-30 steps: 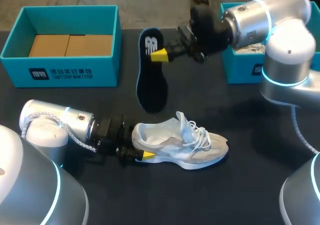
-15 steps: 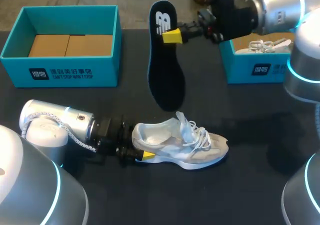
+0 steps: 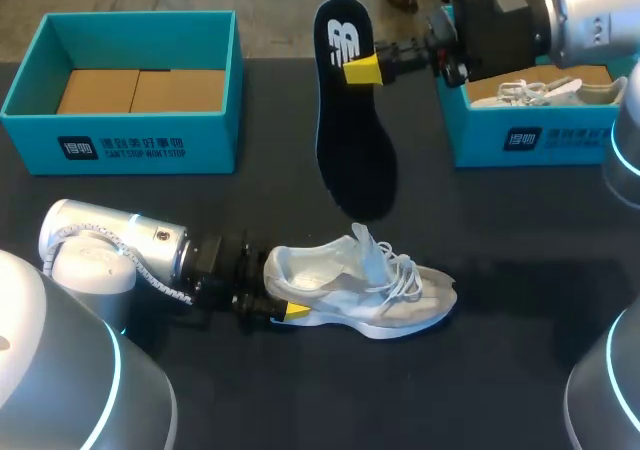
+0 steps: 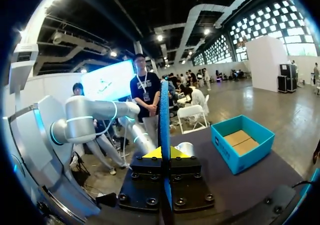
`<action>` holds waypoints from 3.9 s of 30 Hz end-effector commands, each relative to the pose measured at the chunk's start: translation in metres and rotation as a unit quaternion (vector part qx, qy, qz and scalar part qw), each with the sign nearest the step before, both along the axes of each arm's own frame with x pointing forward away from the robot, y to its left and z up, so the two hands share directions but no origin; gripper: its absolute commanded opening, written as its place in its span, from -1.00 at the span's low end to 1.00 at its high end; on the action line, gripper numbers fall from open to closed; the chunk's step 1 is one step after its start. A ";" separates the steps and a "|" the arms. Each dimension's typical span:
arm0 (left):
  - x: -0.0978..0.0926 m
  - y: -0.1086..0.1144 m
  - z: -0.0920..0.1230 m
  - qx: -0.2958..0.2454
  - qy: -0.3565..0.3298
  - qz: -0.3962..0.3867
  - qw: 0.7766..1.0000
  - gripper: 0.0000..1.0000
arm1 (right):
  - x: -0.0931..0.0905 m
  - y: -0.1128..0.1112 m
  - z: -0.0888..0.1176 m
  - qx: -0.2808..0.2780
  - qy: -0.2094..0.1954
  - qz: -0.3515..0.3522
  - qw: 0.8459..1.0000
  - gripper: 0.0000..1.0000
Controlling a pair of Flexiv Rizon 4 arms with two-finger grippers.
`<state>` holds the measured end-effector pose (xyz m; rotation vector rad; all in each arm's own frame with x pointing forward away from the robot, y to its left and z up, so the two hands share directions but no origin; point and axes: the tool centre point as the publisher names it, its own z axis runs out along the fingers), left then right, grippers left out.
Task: Take the shoe out of the shoebox, open the shoe tongue, remove and reinsert the insole, then place the shoe into the shoebox
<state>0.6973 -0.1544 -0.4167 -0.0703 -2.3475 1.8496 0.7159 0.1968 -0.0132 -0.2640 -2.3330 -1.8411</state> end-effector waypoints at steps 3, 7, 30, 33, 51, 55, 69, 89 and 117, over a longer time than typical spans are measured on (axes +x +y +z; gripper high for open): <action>-0.001 0.001 -0.003 0.000 0.000 0.001 1.000 -1.00 | -0.011 -0.022 0.017 0.001 0.009 -0.053 0.999 -1.00; -0.001 0.001 -0.003 0.000 0.000 0.001 1.000 -1.00 | -0.028 -0.043 0.027 -0.014 0.041 -0.066 0.997 -1.00; -0.001 0.001 -0.003 0.000 0.000 0.001 1.000 -1.00 | -0.066 -0.074 0.045 0.002 0.096 -0.100 0.990 -1.00; -0.001 0.001 -0.003 0.000 0.000 0.001 1.000 -1.00 | -0.066 -0.074 0.045 0.002 0.096 -0.100 0.990 -1.00; -0.001 0.001 -0.003 0.000 0.000 0.001 1.000 -1.00 | -0.135 -0.101 0.069 -0.013 0.160 -0.061 0.985 -1.00; -0.001 0.001 -0.003 0.000 0.000 0.001 1.000 -1.00 | -0.149 -0.105 0.073 -0.012 0.165 -0.045 0.985 -1.00; -0.001 0.001 -0.003 0.000 0.000 0.001 1.000 -1.00 | -0.164 -0.101 0.072 -0.013 0.175 -0.052 0.983 -1.00; -0.002 0.007 -0.002 0.001 -0.003 -0.001 1.000 1.00 | -0.164 -0.101 0.072 -0.013 0.175 -0.052 0.983 -1.00; 0.013 0.102 0.049 0.291 -0.049 -0.044 0.954 1.00 | -0.164 -0.101 0.072 -0.013 0.175 -0.052 0.983 -1.00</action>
